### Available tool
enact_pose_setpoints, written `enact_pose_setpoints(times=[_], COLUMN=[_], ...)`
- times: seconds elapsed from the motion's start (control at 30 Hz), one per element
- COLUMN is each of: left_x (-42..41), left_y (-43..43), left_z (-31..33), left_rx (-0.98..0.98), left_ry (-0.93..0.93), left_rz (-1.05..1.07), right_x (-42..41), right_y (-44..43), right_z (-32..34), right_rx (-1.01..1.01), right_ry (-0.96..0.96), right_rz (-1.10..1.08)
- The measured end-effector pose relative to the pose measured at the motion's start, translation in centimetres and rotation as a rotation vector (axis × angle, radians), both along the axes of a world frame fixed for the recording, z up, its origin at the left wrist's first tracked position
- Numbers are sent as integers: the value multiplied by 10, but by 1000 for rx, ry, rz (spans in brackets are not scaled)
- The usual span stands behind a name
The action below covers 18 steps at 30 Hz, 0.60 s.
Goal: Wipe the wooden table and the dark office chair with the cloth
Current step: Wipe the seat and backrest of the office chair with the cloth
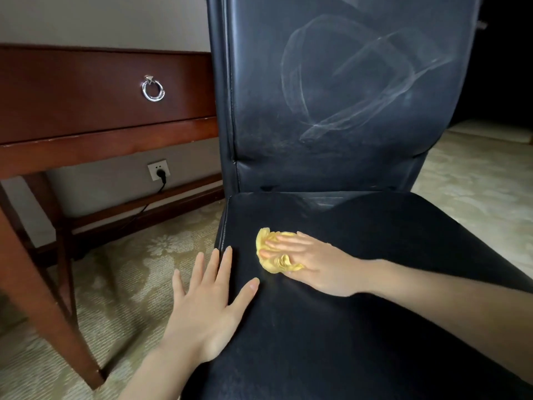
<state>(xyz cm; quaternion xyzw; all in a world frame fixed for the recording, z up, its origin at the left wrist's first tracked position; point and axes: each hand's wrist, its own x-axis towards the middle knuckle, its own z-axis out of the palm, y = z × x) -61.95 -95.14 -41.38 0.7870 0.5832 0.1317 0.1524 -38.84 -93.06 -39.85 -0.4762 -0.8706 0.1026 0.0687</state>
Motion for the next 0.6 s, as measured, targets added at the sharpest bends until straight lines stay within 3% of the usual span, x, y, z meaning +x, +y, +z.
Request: enact_pose_setpoints(times=[0.07, 0.2, 0.27, 0.33, 0.6], left_x=[4, 18, 26, 31, 37], left_y=[8, 37, 52, 63, 64], left_z=[6, 13, 10, 6, -4], left_rx=[45, 34, 20, -1, 23], left_ry=[82, 41, 45, 34, -154], left_rz=[-32, -52, -39, -6, -22], right_x=[11, 48, 76, 107, 182], right_y=[-23, -44, -40, -31, 42], right_z=[-1, 0, 7, 13, 6], right_rx=[7, 34, -15, -37, 17], right_ry=[-14, -145, -64, 43, 102], right_rz=[15, 23, -55, -185, -870])
